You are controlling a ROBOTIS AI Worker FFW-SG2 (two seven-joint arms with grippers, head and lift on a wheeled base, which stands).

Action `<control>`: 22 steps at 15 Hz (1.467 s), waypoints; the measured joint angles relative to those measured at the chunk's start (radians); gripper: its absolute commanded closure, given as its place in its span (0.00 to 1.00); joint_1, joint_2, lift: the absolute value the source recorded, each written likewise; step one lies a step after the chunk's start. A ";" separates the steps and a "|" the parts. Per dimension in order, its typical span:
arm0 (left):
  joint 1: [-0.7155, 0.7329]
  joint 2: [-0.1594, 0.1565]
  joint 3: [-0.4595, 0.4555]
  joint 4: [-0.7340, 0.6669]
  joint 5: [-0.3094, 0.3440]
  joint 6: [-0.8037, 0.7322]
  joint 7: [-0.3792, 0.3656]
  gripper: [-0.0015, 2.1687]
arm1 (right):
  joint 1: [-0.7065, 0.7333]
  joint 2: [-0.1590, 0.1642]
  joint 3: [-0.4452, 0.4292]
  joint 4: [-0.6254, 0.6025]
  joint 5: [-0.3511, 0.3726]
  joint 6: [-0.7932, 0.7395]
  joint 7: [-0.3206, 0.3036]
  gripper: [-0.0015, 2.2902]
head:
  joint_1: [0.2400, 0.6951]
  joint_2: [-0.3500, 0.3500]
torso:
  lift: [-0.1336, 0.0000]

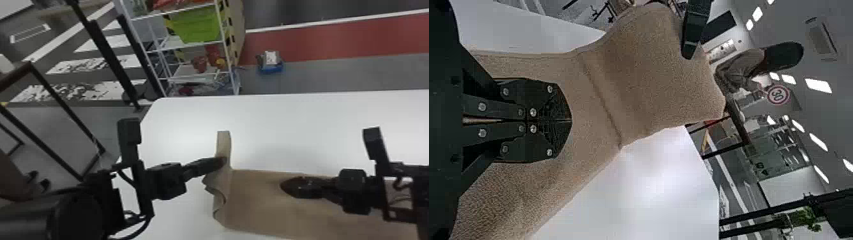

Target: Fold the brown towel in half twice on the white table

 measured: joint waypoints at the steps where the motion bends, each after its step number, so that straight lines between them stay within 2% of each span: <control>1: -0.001 0.000 0.006 0.000 0.001 0.000 -0.001 0.60 | 0.020 -0.009 -0.032 -0.048 -0.003 0.021 0.018 0.88 | 1.00 0.96 | 0.07; 2: -0.001 0.000 0.011 0.001 0.001 0.000 -0.002 0.60 | 0.036 -0.026 -0.061 -0.092 -0.006 0.045 0.032 0.88 | 1.00 0.93 | 0.07; 6: -0.004 0.000 0.019 0.012 0.000 0.000 -0.008 0.60 | 0.102 -0.145 -0.133 -0.213 0.007 0.104 0.038 0.88 | 1.00 0.79 | 0.07; 9: -0.010 0.000 0.022 0.024 -0.006 0.000 -0.010 0.60 | 0.178 -0.199 -0.149 -0.299 0.048 0.104 0.034 0.88 | 1.00 0.73 | 0.07; 12: -0.017 0.000 0.020 0.030 -0.010 0.000 -0.010 0.60 | 0.205 -0.225 -0.148 -0.319 0.105 0.090 0.006 0.88 | 1.00 0.69 | 0.07; 15: -0.018 0.000 0.019 0.033 -0.012 0.000 -0.009 0.60 | 0.198 -0.236 -0.146 -0.280 0.130 0.065 -0.016 0.88 | 1.00 0.66 | 0.07; 19: -0.019 0.000 0.022 0.031 -0.011 0.000 -0.010 0.61 | 0.154 -0.234 -0.103 -0.207 0.128 0.073 -0.017 0.88 | 1.00 0.68 | 0.07; 22: -0.021 0.000 0.022 0.019 -0.006 0.000 -0.010 0.61 | 0.128 -0.219 -0.065 -0.174 0.123 0.078 -0.019 0.88 | 1.00 0.71 | 0.07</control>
